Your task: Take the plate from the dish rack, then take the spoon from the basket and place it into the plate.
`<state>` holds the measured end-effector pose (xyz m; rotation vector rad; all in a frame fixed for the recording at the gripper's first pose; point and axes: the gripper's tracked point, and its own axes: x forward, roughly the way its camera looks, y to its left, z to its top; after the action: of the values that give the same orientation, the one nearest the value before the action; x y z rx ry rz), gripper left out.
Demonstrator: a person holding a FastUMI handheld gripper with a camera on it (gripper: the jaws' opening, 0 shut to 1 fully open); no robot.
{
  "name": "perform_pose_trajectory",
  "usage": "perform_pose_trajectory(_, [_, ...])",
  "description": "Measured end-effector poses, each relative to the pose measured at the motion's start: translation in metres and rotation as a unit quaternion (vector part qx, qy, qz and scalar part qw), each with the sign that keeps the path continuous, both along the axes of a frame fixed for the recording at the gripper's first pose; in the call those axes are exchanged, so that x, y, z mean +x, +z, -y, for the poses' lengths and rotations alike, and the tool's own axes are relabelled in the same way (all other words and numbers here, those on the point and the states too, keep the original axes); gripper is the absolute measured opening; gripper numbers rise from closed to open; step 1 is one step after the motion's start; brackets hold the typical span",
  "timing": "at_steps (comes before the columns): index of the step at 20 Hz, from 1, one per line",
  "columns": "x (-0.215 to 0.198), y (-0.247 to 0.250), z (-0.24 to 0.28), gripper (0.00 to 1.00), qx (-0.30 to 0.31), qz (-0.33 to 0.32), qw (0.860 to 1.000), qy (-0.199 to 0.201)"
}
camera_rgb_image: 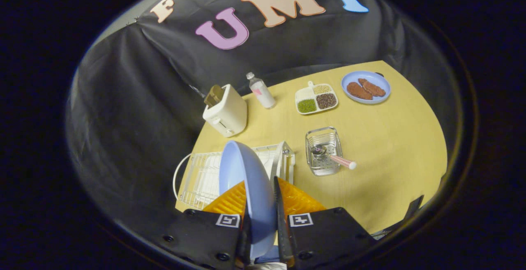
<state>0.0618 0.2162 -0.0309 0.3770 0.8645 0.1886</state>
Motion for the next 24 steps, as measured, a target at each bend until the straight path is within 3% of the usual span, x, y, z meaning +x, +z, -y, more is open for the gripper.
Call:
perform_pose_trajectory(5, [-0.056,-0.003,0.048,0.29,0.079,0.042,0.996,-0.027])
perform_pose_trajectory(12, [-0.102,-0.054,0.126,0.29,0.095,0.056,0.989,-0.097])
perform_pose_trajectory(19, [-0.101,-0.118,0.171,0.29,0.110,0.025,0.981,-0.160])
perform_pose_trajectory(24, [-0.088,-0.153,0.178,0.29,0.118,-0.005,0.976,-0.182])
